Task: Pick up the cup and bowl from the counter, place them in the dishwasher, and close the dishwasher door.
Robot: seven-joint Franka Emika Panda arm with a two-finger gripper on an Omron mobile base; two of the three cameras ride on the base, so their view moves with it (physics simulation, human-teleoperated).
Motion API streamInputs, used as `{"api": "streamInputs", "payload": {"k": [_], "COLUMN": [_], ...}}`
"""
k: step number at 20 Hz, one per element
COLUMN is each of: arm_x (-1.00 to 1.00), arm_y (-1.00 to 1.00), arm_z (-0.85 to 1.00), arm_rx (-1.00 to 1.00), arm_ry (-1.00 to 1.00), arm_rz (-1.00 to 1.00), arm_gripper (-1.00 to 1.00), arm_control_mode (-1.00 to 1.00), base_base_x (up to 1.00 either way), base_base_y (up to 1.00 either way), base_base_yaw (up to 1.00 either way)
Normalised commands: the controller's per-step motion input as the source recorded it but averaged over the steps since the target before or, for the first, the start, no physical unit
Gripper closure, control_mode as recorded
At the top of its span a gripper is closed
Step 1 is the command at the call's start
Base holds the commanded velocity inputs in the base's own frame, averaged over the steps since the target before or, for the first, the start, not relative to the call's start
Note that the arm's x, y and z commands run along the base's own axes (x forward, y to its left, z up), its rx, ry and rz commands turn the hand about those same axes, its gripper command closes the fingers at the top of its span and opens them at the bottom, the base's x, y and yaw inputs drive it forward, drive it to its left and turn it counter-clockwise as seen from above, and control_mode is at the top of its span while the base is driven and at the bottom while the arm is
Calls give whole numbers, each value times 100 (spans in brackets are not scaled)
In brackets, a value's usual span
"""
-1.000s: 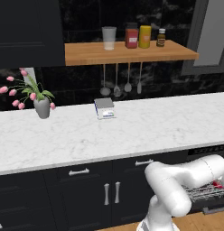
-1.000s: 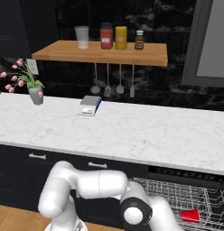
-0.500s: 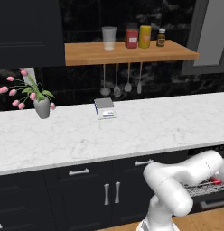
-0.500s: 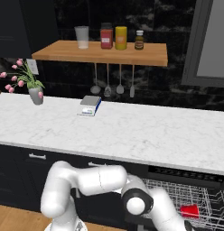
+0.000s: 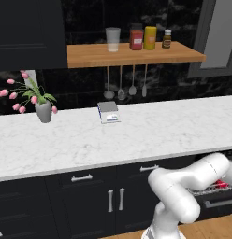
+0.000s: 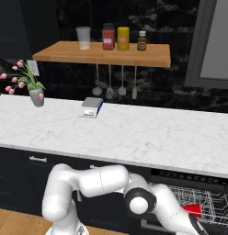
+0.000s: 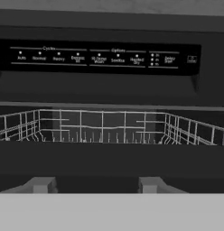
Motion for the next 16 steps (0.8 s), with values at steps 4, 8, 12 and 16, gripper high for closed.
{"api": "streamInputs", "payload": {"k": [4,8,12,16], "arm_x": [100,100,100,100], "arm_y": [0,6,5,6], "arm_z": [0,0,0,0], "arm_rx": [10,6,2,1], "arm_ry": [-19,-15,-8,-5], "arm_rz": [20,15,13,14], "arm_gripper": [-100,-100,-100,-100], "arm_control_mode": [-100,-100,-100,-100], "base_base_x": [0,0,0,0], "base_base_y": [0,0,0,0], "base_base_yaw": [0,0,0,0]}}
